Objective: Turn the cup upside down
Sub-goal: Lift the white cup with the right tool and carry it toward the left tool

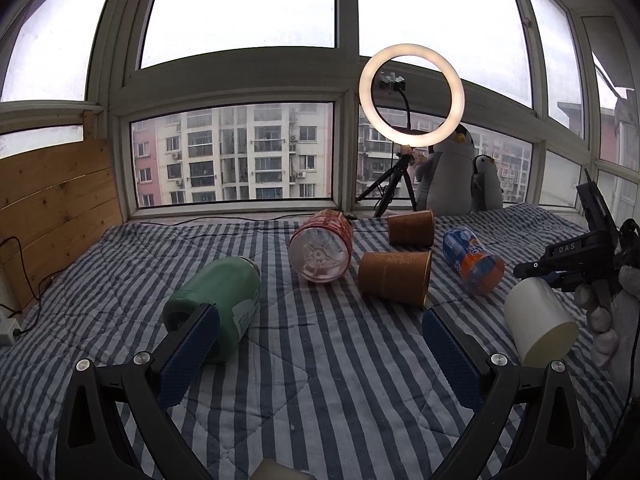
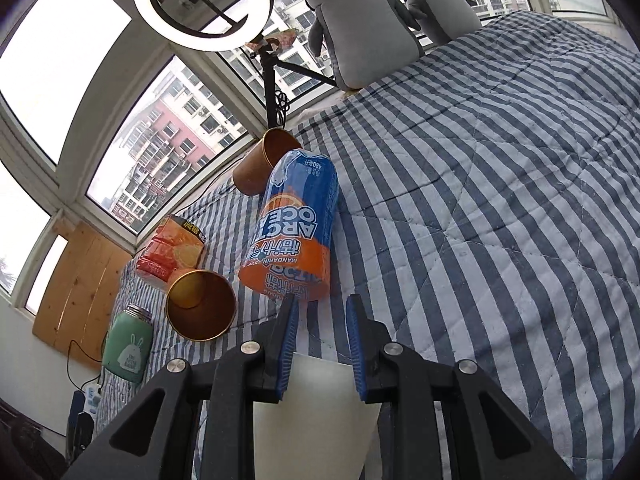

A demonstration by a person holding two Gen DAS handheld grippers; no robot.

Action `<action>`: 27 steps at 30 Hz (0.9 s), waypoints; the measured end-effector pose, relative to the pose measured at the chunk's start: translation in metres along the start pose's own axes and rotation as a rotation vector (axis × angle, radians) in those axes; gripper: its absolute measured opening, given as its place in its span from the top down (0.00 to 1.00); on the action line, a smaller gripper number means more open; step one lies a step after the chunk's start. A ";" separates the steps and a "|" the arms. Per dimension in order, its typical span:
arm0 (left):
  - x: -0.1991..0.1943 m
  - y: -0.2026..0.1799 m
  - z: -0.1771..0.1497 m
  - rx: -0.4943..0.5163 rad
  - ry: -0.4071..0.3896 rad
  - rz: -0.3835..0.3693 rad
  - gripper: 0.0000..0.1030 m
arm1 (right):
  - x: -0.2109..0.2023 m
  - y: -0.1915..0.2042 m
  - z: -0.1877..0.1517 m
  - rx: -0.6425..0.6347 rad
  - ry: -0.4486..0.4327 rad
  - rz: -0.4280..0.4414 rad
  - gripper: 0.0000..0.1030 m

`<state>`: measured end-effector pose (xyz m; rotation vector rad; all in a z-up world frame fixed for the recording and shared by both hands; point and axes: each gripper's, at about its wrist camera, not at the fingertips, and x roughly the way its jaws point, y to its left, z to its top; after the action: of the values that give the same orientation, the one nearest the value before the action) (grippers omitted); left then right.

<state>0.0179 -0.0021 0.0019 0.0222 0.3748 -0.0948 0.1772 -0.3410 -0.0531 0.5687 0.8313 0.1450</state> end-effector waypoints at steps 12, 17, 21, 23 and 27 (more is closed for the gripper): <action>-0.010 -0.032 -0.004 0.131 -0.037 0.033 0.00 | -0.028 0.007 -0.019 -0.050 -0.103 -0.055 0.76; -0.010 -0.040 -0.003 0.146 -0.029 0.012 0.00 | -0.037 -0.019 -0.012 0.014 -0.135 -0.113 0.76; -0.007 -0.044 -0.002 0.147 -0.017 -0.001 0.00 | -0.032 -0.029 -0.010 0.025 -0.096 -0.137 0.76; -0.005 -0.045 0.000 0.140 -0.007 -0.004 0.00 | -0.028 -0.028 -0.013 0.009 -0.078 -0.149 0.76; 0.003 -0.043 0.003 0.109 0.035 -0.043 0.00 | -0.020 -0.014 -0.021 -0.048 -0.049 -0.130 0.76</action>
<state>0.0173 -0.0454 0.0037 0.1236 0.4044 -0.1571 0.1466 -0.3502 -0.0584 0.4700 0.8126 0.0319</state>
